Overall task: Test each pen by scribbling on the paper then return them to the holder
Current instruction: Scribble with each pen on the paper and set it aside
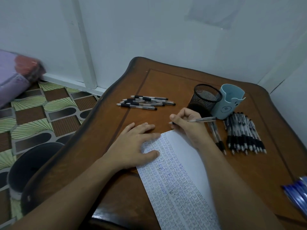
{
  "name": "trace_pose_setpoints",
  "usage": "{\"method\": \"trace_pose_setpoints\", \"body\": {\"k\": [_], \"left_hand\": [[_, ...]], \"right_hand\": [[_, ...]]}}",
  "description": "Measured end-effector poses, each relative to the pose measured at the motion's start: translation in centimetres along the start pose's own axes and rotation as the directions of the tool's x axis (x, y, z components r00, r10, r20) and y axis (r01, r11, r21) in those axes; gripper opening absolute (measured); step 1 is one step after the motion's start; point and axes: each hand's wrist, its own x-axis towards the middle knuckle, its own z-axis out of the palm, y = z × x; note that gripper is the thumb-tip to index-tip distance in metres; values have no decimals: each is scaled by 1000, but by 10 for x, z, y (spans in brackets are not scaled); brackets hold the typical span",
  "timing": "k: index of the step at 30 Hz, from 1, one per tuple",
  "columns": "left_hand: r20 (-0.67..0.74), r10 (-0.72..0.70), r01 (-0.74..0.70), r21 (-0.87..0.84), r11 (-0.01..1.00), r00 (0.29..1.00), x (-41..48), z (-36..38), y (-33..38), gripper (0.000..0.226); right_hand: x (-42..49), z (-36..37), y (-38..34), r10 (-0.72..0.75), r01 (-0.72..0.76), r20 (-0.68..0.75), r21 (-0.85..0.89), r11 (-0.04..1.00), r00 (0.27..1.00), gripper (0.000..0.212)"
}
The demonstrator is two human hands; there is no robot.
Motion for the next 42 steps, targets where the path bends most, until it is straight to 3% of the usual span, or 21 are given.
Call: {"method": "trace_pose_setpoints", "body": {"k": [4, 11, 24, 28, 35, 42], "left_hand": [[-8, 0, 0, -16, 1000, 1000, 0, 0, 1, 77], [-17, -7, 6, -25, 1000, 1000, 0, 0, 2, 75], [-35, -5, 4, -24, 1000, 999, 0, 2, 2, 73], [-28, -4, 3, -19, 1000, 1000, 1, 2, 2, 73], [-32, -4, 3, -24, 1000, 999, 0, 2, 2, 74], [-27, -3, 3, -21, 1000, 1000, 0, 2, 2, 74]], "right_hand": [[0, 0, 6, -48, 43, -40, -117, 992, 998, 43], [-3, 4, 10, -100, 80, -60, -266, 961, 993, 45], [-2, 4, 9, -88, 80, -21, -268, 960, 996, 47], [-1, 2, 10, -73, 57, -65, -226, 972, 995, 48], [-1, 5, 11, -91, 77, -41, -268, 960, 995, 33], [1, 1, 12, -91, 73, -59, -258, 963, 994, 44]]}}
